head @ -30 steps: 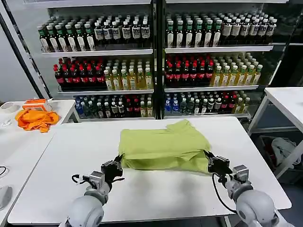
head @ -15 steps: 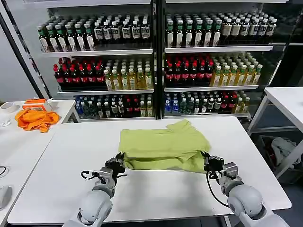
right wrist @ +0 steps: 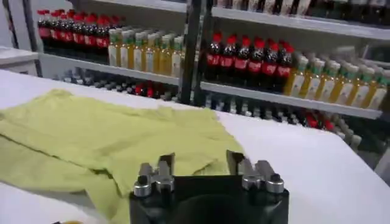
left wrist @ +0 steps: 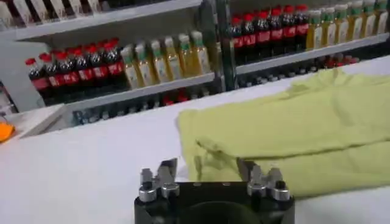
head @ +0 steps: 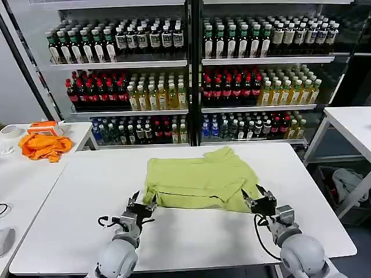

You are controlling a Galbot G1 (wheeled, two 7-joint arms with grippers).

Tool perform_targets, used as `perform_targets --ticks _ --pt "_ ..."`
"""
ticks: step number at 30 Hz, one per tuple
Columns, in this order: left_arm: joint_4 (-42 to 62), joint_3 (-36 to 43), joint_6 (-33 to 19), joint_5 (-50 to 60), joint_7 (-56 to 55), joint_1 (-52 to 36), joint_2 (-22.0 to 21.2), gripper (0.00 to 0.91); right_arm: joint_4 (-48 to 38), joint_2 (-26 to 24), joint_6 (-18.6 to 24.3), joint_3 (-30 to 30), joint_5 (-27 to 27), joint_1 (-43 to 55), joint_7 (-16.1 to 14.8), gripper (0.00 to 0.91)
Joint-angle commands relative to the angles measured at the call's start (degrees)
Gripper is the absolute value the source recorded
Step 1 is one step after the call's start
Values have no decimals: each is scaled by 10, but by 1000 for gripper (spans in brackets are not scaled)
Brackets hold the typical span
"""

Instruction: Fold and organize the clothes.

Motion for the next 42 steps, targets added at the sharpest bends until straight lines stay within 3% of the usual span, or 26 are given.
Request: perform_targets --ticks 1,3,4,5,24,34,42 --pt "19 -1 -3 -1 -1 6 -4 171 -19 9 -22 31 22 -45 7 856" --pt "24 0 -5 -1 0 3 -5 50 -28 10 -23 29 28 -41 8 393" --pt "27 1 -7 -3 0 3 -5 30 -31 11 -21 28 31 -40 7 50" --pt "28 1 -7 -4 1 2 -5 20 -32 11 -20 26 33 -39 6 0" --pt "-9 -1 -11 -22 7 39 1 20 -35 -3 -9 4 39 -40 -7 0" --pt "-140 -14 -11 -11 6 168 4 20 61 -46 -12 77 42 -140 -8 0" --pt "-229 -23 -18 10 2 291 11 20 157 -67 -12 148 23 -285 -15 0"
